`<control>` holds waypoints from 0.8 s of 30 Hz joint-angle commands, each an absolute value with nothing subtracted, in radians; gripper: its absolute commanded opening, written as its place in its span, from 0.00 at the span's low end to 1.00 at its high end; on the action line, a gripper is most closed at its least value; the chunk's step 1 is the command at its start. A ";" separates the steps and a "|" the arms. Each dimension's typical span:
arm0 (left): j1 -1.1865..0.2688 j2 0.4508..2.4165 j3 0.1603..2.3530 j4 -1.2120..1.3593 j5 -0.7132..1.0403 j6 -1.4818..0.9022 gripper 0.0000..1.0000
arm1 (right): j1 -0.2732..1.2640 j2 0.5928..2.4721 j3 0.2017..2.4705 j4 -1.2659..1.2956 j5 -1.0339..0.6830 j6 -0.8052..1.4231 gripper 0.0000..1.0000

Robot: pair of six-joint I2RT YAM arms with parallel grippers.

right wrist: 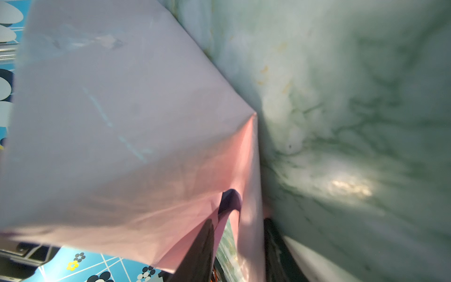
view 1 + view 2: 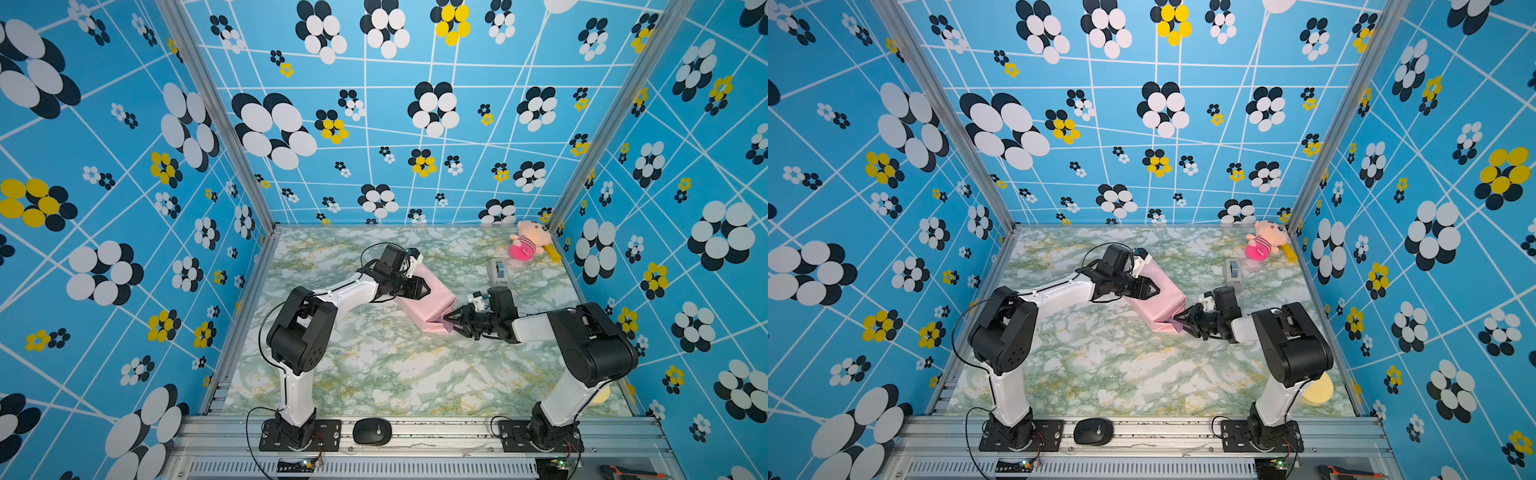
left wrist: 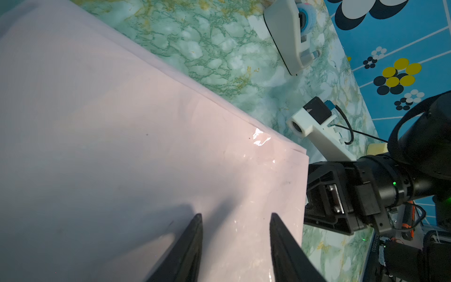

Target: Wrap the gift box in paper

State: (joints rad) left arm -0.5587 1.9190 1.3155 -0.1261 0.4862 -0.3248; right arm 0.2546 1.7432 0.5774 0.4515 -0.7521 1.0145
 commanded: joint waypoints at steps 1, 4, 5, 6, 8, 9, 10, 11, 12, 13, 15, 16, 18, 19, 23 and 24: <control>-0.552 1.951 1.302 -0.134 0.498 -0.339 0.47 | 0.268 1.748 0.550 0.518 -0.769 1.061 0.37; -0.552 1.951 1.301 -0.129 0.499 -0.341 0.47 | 0.270 1.762 0.539 0.584 -0.768 1.105 0.36; -0.552 1.951 1.302 -0.129 0.500 -0.341 0.47 | 0.271 1.766 0.534 0.606 -0.767 1.121 0.34; -0.552 1.951 1.301 -0.130 0.500 -0.341 0.47 | 0.272 1.766 0.530 0.620 -0.766 1.129 0.32; -0.552 1.951 1.303 -0.132 0.496 -0.339 0.47 | 0.273 1.750 0.519 0.620 -0.752 1.135 0.27; -0.552 1.953 1.304 -0.133 0.494 -0.337 0.47 | 0.272 1.743 0.515 0.613 -0.746 1.134 0.26; -0.552 1.953 1.302 -0.133 0.493 -0.332 0.47 | 0.273 1.733 0.513 0.604 -0.739 1.134 0.25; -0.552 1.952 1.301 -0.133 0.492 -0.328 0.47 | 0.273 1.724 0.512 0.599 -0.737 1.135 0.24; -0.552 1.951 1.299 -0.134 0.489 -0.326 0.47 | 0.273 1.717 0.512 0.597 -0.736 1.137 0.22; -0.552 1.951 1.299 -0.135 0.487 -0.320 0.47 | 0.273 1.710 0.514 0.596 -0.733 1.139 0.20; -0.552 1.948 1.300 -0.137 0.481 -0.309 0.48 | 0.272 1.696 0.519 0.583 -0.726 1.140 0.16; -0.552 1.945 1.301 -0.137 0.477 -0.301 0.48 | 0.273 1.691 0.523 0.578 -0.724 1.141 0.14; -0.554 1.937 1.305 -0.137 0.474 -0.279 0.49 | 0.273 1.683 0.532 0.570 -0.724 1.144 0.11; -0.555 1.932 1.308 -0.134 0.471 -0.265 0.50 | 0.272 1.682 0.536 0.568 -0.724 1.146 0.10; -0.558 1.912 1.325 -0.137 0.462 -0.197 0.55 | 0.276 1.681 0.544 0.568 -0.721 1.158 0.07; -0.561 1.901 1.326 -0.137 0.456 -0.172 0.57 | 0.275 1.682 0.546 0.568 -0.718 1.159 0.07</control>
State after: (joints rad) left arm -0.5583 1.9186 1.3163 -0.1184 0.4923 -0.2508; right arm 0.2672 1.7023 0.5243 0.5766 -0.7341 1.1458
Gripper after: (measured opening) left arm 0.565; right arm 0.072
